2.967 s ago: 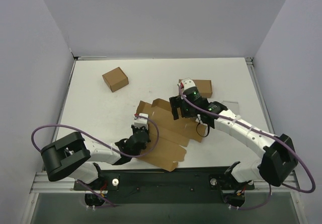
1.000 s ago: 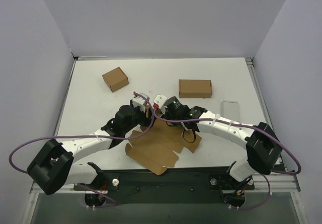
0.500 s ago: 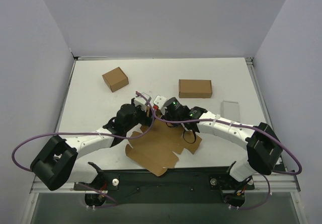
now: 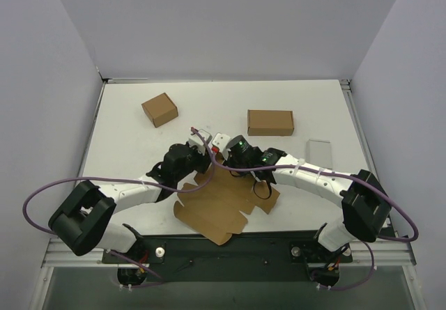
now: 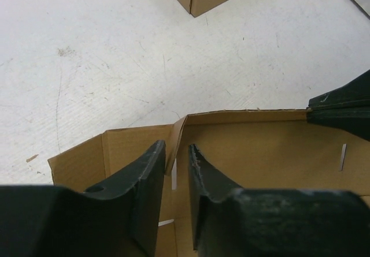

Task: Fold the paper box

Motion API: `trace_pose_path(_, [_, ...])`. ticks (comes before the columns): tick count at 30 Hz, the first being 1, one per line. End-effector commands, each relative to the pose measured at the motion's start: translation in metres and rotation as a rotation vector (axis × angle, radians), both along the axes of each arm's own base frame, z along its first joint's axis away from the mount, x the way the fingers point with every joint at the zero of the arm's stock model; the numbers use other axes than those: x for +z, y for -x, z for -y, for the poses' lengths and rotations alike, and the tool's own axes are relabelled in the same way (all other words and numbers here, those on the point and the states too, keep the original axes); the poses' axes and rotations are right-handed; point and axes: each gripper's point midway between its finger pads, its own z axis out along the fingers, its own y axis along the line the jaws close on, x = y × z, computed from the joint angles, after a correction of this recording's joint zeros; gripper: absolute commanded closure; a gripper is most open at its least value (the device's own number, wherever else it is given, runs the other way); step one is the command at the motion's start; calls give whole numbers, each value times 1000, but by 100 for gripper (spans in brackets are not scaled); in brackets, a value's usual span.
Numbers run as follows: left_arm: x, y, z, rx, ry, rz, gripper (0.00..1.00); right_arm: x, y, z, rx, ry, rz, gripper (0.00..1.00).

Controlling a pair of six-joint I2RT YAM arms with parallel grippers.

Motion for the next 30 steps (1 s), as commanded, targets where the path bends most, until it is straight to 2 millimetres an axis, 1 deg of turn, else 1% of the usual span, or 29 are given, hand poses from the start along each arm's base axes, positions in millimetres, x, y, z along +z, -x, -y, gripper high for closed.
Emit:
trace_pose_path(1, [24, -3, 5, -32, 40, 98, 70, 15, 4, -3, 13, -21, 27, 100])
trace_pose_path(3, [23, -2, 7, -41, 40, 94, 73, 15, 4, -4, 14, -24, 27, 100])
trace_pose_path(5, [20, -1, 8, -50, 37, 87, 74, 16, 4, -4, 14, -25, 28, 100])
trace_pose_path(7, [18, 0, 9, -57, 36, 80, 78, 15, 4, -4, 11, -27, 25, 100])
trace_pose_path(8, [17, 1, 10, -62, 38, 75, 81, 16, 4, -5, 11, -29, 25, 100])
trace_pose_path(9, [16, 1, 11, -62, 41, 70, 87, 15, 4, -5, 9, -30, 23, 100])
trace_pose_path(12, [14, 6, 13, -54, 62, 48, 100, 16, 1, -5, -28, -40, 26, 100])
trace_pose_path(15, [11, 10, 14, 16, 91, 25, 100, 17, 1, -9, -59, -82, 22, 100])
trace_pose_path(18, [10, 17, 22, 57, 130, 4, 100, 16, 0, -14, -82, -103, 31, 100])
trace_pose_path(20, [7, 20, 27, 66, 130, -9, 100, 16, 0, -16, -91, -101, 42, 100])
trace_pose_path(21, [8, 22, 30, 82, 135, -8, 100, 15, -1, -17, -95, -99, 45, 100])
trace_pose_path(22, [5, 22, 30, 96, 126, -13, 100, 15, 0, -18, -98, -94, 48, 100])
trace_pose_path(23, [3, 21, 28, 115, 114, -17, 100, 16, -2, -16, -121, -96, 57, 100])
trace_pose_path(27, [-4, 11, 1, 257, 74, -18, 100, 25, -5, -4, -196, -114, 92, 100])
trace_pose_path(28, [1, 8, -5, 282, 78, -7, 100, 24, -3, 1, -212, -107, 95, 90])
trace_pose_path(29, [1, 8, -8, 292, 75, -4, 100, 31, -2, 4, -226, -126, 107, 83])
trace_pose_path(30, [3, 7, -13, 307, 69, 2, 100, 34, -2, 9, -262, -139, 112, 76])
